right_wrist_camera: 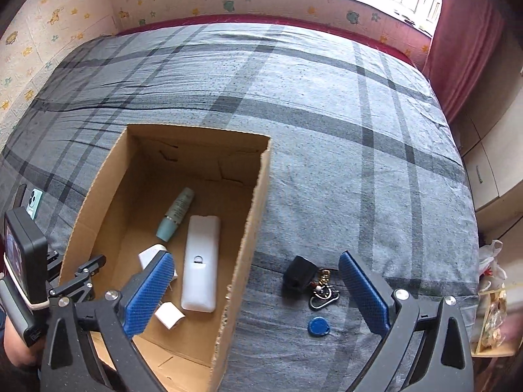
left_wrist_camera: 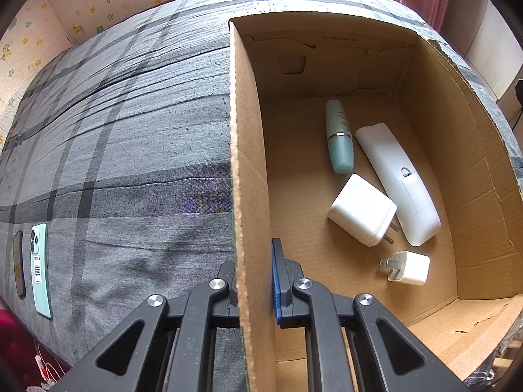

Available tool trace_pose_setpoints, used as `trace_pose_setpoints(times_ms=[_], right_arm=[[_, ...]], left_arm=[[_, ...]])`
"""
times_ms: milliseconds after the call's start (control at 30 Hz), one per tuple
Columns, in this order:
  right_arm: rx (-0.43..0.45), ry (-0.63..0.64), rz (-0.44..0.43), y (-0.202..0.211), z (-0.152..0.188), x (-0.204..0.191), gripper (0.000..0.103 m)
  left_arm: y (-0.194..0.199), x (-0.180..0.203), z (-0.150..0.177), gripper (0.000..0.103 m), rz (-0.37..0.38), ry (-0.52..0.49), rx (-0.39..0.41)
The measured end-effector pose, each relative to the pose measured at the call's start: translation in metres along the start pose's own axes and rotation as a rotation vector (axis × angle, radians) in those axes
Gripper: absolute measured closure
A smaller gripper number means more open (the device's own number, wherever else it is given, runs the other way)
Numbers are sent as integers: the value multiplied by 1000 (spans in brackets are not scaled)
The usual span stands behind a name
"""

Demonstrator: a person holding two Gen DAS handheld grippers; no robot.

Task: Organize rigid objects
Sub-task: 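Move the right tool out of the box to the blue RFID tag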

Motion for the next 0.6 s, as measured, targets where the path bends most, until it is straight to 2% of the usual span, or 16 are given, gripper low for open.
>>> trace_pose_setpoints(times_ms=[300, 600], right_arm=[[-46, -100, 65, -29, 23, 53, 0], [-120, -170, 73, -63, 64, 69, 0]], left_arm=[[0, -1, 0, 91, -2, 1, 1], [0, 0, 0, 91, -5, 0, -2]])
Point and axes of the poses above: each gripper's, at about its wrist camera, not at the fingertips, and y roughly against the way its jaws point, x to its right, z to its underside, the point moved 10 cm from there along -y, roughly the way its jaws point, and after that the axes turned 15 degrees about z, right-handed, at the moved point
